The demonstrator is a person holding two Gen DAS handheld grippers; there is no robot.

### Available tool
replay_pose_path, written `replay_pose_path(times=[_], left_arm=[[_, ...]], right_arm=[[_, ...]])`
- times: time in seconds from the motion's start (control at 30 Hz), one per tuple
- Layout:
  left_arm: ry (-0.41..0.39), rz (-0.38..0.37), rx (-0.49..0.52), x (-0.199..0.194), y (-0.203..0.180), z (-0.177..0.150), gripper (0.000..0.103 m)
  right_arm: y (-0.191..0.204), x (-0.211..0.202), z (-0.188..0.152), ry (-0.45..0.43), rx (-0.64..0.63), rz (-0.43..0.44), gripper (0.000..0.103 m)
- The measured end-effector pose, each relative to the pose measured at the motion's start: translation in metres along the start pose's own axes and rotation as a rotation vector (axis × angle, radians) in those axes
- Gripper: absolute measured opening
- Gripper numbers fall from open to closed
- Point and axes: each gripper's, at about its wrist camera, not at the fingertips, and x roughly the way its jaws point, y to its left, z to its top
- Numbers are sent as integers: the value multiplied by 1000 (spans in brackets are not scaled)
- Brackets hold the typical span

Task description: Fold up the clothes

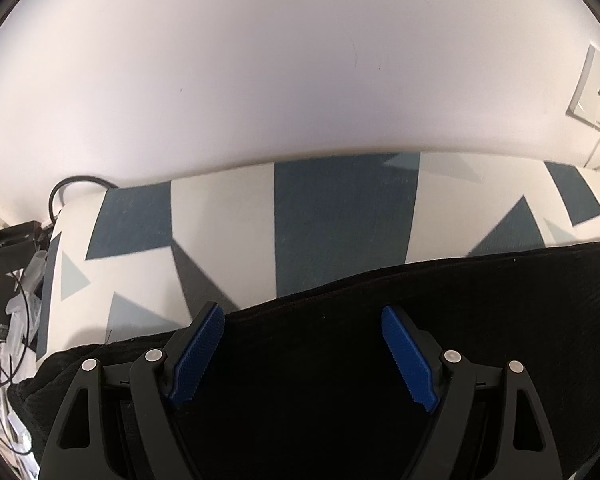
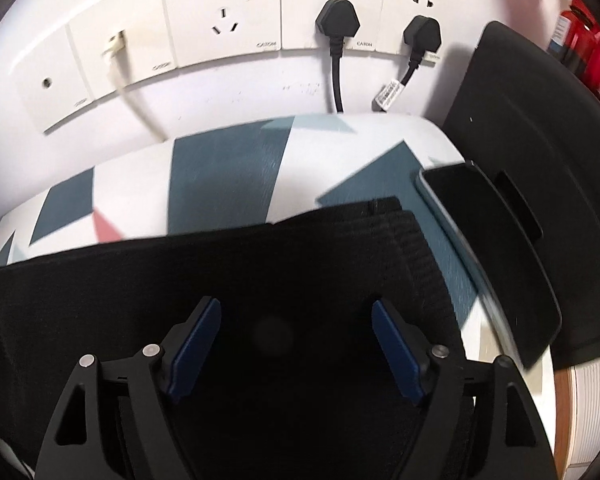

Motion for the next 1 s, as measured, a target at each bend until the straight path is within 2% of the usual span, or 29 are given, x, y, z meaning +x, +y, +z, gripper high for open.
replay_pose_path(times=[0.17, 0.27, 0.33, 0.4, 0.5, 0.6, 0.67, 0.73, 0.8, 0.87, 1.0], left_arm=[[-22, -34, -75, 11, 0, 17, 83], [16, -61, -67, 8, 3, 24, 82], [-1, -110, -76, -10, 13, 25, 80], [-57, -172, -84, -40, 32, 20, 80], [-117, -192, -104, -78, 71, 3, 80], [-83, -155, -173, -81, 120, -21, 80], [-20, -98, -214, -64, 154, -46, 80], [33, -50, -263, -45, 172, -75, 80], [55, -45, -294, -35, 180, -92, 78], [43, -29, -291, -23, 176, -102, 78], [11, -22, -311, -8, 174, -95, 79]], right_arm=[[-3, 11, 22, -7, 16, -10, 79], [-6, 8, 26, -5, 55, -4, 79], [-5, -6, 24, -17, 91, 45, 79], [8, -31, 16, -67, 46, 111, 80], [40, -47, 4, -89, -57, 157, 81], [72, -50, -6, -68, -120, 207, 81], [89, -40, -8, -34, -102, 211, 81], [105, -33, -14, -3, -78, 210, 81], [112, -30, -20, 14, -51, 193, 81], [111, -26, -25, 22, -26, 165, 81], [124, -25, -38, 11, -95, 95, 81]])
